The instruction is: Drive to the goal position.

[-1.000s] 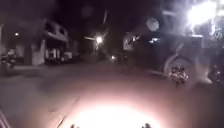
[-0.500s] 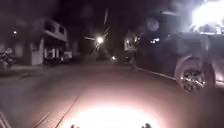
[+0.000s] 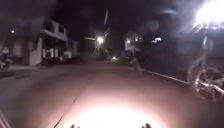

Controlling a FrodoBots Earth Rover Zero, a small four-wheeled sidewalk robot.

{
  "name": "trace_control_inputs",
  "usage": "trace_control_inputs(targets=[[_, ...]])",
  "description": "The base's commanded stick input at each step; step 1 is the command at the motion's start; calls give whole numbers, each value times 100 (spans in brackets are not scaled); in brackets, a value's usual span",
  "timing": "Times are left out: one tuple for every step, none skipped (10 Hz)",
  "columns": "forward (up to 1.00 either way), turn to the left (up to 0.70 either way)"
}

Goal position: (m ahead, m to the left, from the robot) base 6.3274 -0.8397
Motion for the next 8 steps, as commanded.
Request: trace_control_inputs(targets=[[70, 0], [70, 0], [70, 0], [70, 0], [70, 0], [70, 0], [70, 0], [70, -9]])
